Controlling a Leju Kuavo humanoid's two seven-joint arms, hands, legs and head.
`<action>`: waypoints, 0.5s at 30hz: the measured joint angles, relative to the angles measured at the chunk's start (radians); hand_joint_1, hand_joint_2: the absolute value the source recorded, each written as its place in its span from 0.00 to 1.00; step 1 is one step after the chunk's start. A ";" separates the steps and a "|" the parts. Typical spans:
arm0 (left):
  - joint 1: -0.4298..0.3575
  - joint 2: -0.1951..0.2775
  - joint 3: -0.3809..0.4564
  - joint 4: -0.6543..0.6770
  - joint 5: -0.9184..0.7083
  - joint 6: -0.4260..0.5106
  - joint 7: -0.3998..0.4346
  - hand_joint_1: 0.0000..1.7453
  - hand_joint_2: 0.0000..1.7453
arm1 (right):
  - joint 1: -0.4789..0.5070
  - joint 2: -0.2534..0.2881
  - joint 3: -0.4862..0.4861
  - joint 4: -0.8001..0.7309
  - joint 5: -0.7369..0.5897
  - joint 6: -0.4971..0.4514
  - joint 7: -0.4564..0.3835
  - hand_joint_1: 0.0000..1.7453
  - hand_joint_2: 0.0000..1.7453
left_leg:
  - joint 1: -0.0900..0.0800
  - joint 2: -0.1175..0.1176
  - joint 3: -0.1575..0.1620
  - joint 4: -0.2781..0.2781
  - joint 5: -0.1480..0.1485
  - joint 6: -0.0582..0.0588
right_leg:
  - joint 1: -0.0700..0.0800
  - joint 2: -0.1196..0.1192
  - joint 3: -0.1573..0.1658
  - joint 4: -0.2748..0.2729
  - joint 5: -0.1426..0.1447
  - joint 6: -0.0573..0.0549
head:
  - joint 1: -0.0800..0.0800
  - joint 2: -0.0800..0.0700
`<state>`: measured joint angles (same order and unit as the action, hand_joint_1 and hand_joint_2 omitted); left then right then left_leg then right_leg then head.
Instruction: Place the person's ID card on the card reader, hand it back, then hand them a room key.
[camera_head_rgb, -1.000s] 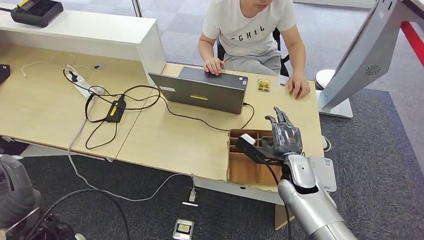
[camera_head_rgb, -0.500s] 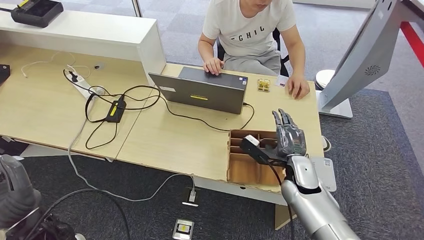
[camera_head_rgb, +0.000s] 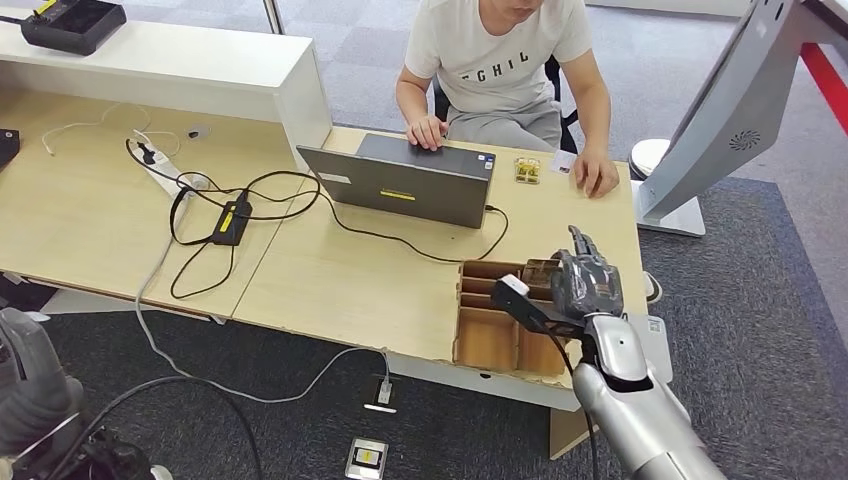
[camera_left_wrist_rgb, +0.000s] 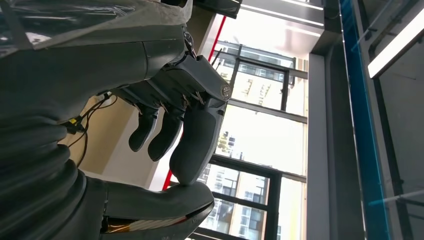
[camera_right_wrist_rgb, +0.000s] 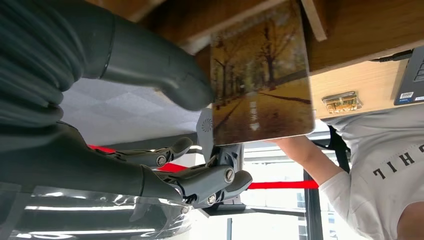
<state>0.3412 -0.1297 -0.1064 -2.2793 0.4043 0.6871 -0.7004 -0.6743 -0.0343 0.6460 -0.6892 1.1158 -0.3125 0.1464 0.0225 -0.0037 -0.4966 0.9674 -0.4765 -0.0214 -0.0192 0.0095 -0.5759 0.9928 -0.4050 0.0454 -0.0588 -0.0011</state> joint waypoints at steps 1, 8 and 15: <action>0.000 0.000 0.000 0.000 0.001 -0.002 0.000 0.79 1.00 | 0.000 -0.001 0.000 0.000 0.000 0.000 0.000 1.00 1.00 | 0.000 0.000 0.000 0.000 0.000 0.000 | 0.000 0.000 0.000 0.000 0.000 0.000 | 0.000 0.000; -0.008 0.000 0.000 0.001 0.007 -0.011 0.000 0.80 1.00 | 0.000 -0.006 -0.001 -0.001 0.004 -0.001 -0.001 1.00 1.00 | 0.000 0.000 0.000 0.000 0.000 0.000 | 0.000 0.000 0.000 0.000 0.000 0.000 | 0.000 0.000; -0.012 0.000 0.000 0.009 0.015 -0.018 0.000 0.81 1.00 | 0.000 -0.009 -0.002 -0.004 0.006 -0.003 -0.001 0.93 1.00 | 0.000 0.000 0.000 0.000 0.000 0.000 | 0.000 0.000 0.000 0.000 0.000 0.000 | 0.000 0.000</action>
<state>0.3290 -0.1296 -0.1064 -2.2703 0.4195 0.6689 -0.7002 -0.6742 -0.0437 0.6442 -0.6928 1.1215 -0.3152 0.1453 0.0224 -0.0037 -0.4966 0.9674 -0.4765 -0.0214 -0.0193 0.0095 -0.5759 0.9928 -0.4050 0.0454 -0.0589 -0.0011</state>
